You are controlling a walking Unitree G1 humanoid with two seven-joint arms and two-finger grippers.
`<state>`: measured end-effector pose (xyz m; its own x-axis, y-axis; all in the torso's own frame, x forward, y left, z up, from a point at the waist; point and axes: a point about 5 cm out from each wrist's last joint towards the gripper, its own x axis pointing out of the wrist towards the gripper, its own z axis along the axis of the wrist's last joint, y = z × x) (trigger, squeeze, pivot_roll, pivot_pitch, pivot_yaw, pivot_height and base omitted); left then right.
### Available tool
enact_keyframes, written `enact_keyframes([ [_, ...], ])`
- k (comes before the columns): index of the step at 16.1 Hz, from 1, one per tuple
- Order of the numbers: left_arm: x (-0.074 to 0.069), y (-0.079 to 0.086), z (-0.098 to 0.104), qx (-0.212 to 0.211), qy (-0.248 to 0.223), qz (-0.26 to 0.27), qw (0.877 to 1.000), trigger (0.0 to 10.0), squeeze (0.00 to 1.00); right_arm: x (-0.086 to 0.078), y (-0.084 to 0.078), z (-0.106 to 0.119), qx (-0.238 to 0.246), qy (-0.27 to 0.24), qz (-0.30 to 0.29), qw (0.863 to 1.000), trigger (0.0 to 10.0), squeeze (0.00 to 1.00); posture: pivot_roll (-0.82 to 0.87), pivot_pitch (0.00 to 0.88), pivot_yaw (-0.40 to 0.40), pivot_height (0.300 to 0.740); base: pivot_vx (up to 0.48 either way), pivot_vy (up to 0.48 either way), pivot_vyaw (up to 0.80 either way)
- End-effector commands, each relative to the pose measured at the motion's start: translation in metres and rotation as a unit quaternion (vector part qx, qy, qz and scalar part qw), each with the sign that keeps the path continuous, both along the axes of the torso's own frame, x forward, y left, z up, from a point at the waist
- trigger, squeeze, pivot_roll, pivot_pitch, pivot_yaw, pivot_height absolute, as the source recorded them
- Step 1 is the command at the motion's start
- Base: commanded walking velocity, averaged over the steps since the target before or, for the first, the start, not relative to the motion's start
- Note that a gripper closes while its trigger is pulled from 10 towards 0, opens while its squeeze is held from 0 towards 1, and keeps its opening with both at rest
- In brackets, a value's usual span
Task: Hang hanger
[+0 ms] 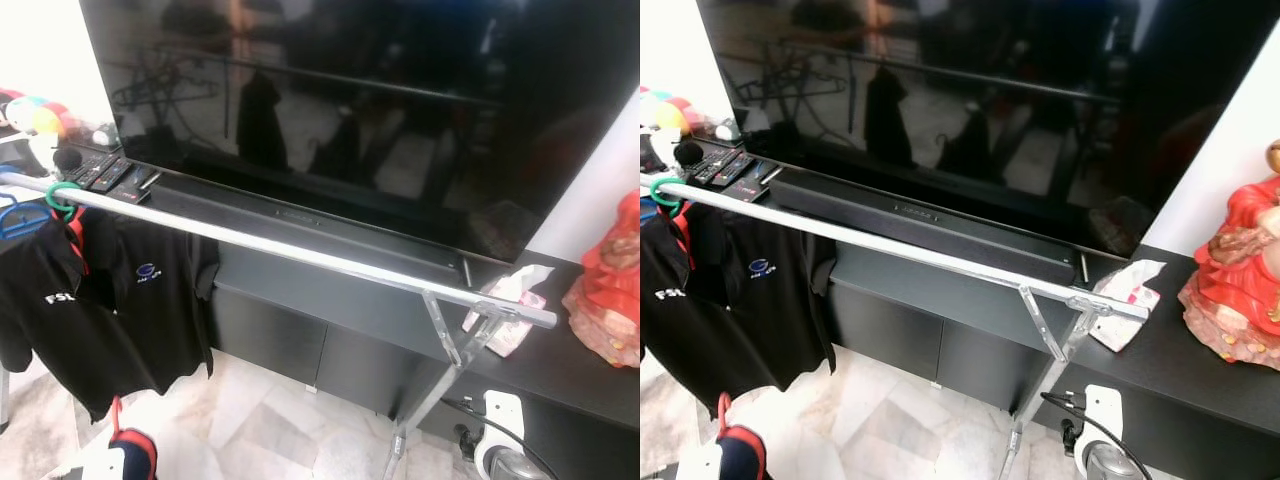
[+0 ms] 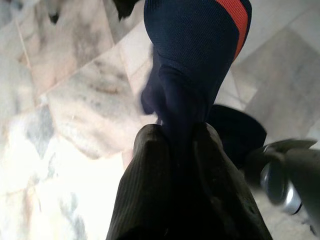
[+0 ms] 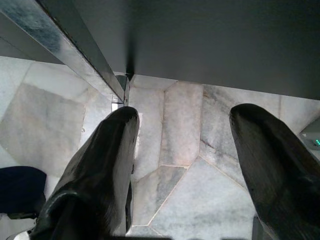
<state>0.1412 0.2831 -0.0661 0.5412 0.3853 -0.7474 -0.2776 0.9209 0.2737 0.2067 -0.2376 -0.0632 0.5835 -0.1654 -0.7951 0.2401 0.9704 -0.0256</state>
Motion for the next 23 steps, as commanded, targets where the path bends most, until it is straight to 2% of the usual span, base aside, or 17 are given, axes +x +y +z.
enact_keyframes([
  [1,0.005,0.008,0.004,0.012,-0.016,0.011,1.000,10.0,0.00,-0.002,-0.004,0.000,-0.004,0.002,-0.005,1.000,10.0,0.00,0.07,0.000,-0.101,0.716,0.000,0.000,0.00],
  [4,0.010,0.009,0.004,0.026,-0.023,-0.002,0.999,10.0,0.00,-0.002,-0.004,0.000,-0.004,0.003,-0.006,1.000,10.0,0.00,0.07,0.000,-0.102,0.716,0.000,0.000,0.00],
  [5,0.013,0.009,0.006,0.031,-0.040,-0.001,0.999,10.0,0.00,-0.002,-0.004,0.000,-0.004,0.003,-0.006,1.000,10.0,0.00,0.06,0.000,-0.099,0.716,0.000,0.000,0.00],
  [6,0.020,0.011,0.013,0.038,-0.079,0.001,0.996,10.0,0.00,-0.003,-0.004,-0.001,-0.003,0.003,-0.007,1.000,10.0,0.00,0.06,0.000,-0.098,0.716,0.000,0.000,0.00],
  [7,0.038,0.013,0.038,0.079,-0.178,-0.036,0.980,10.0,0.00,-0.003,-0.004,-0.001,-0.004,0.002,-0.009,1.000,10.0,0.00,0.07,0.000,-0.099,0.716,0.000,0.000,0.00],
  [9,0.047,0.012,0.062,0.112,-0.254,-0.089,0.957,10.0,0.00,-0.003,-0.005,0.000,-0.007,0.002,-0.008,1.000,10.0,0.00,0.08,0.000,-0.104,0.716,0.000,0.000,0.00],
  [10,0.050,0.002,0.088,0.130,-0.301,-0.180,0.928,10.0,0.00,-0.003,-0.005,0.000,-0.009,0.002,-0.005,1.000,10.0,0.00,0.08,0.000,-0.105,0.716,0.000,0.000,0.00],
  [11,0.049,-0.006,0.103,0.141,-0.319,-0.242,0.906,10.0,0.00,-0.003,-0.006,0.000,-0.010,0.002,-0.003,1.000,10.0,0.00,0.10,0.000,-0.107,0.716,0.000,0.000,0.00],
  [12,0.049,-0.008,0.106,0.143,-0.321,-0.252,0.902,10.0,0.00,-0.003,-0.006,0.000,-0.010,0.002,-0.003,1.000,10.0,0.00,0.10,0.000,-0.107,0.716,0.000,0.000,0.00],
  [13,0.046,-0.014,0.116,0.152,-0.326,-0.293,0.886,10.0,0.00,-0.002,-0.006,0.000,-0.010,0.002,-0.001,1.000,10.0,0.00,0.10,0.000,-0.107,0.716,0.000,0.000,0.00],
  [15,0.038,-0.026,0.128,0.161,-0.324,-0.354,0.863,10.0,0.00,-0.002,-0.006,0.001,-0.009,0.001,0.003,1.000,10.0,0.00,0.10,0.000,-0.104,0.716,0.000,0.000,0.00],
  [16,0.035,-0.029,0.130,0.158,-0.319,-0.368,0.859,10.0,0.00,-0.002,-0.006,0.001,-0.008,0.000,0.003,1.000,10.0,0.00,0.10,0.000,-0.104,0.716,0.000,0.000,0.00],
  [18,0.021,-0.045,0.142,0.165,-0.298,-0.440,0.831,10.0,0.00,-0.001,-0.006,0.001,-0.009,0.001,0.006,1.000,10.0,0.00,0.11,0.000,-0.107,0.716,0.000,0.000,0.00],
  [19,0.020,-0.050,0.146,0.171,-0.300,-0.458,0.819,10.0,0.00,-0.001,-0.006,0.001,-0.010,0.002,0.007,1.000,10.0,0.00,0.11,0.000,-0.107,0.716,0.000,0.000,0.00],
  [20,0.023,-0.059,0.158,0.177,-0.312,-0.483,0.799,10.0,0.00,-0.001,-0.006,0.001,-0.011,0.002,0.008,1.000,10.0,0.00,0.11,0.000,-0.111,0.716,0.000,0.000,0.00],
  [22,0.032,-0.070,0.177,0.185,-0.342,-0.499,0.775,10.0,0.00,-0.001,-0.007,0.001,-0.010,0.001,0.009,1.000,10.0,0.00,0.11,0.000,-0.114,0.716,0.000,0.000,0.00],
  [23,0.037,-0.073,0.184,0.194,-0.349,-0.502,0.767,10.0,0.00,-0.001,-0.007,0.001,-0.010,0.000,0.009,1.000,10.0,0.00,0.11,0.000,-0.113,0.716,0.000,0.000,0.00],
])
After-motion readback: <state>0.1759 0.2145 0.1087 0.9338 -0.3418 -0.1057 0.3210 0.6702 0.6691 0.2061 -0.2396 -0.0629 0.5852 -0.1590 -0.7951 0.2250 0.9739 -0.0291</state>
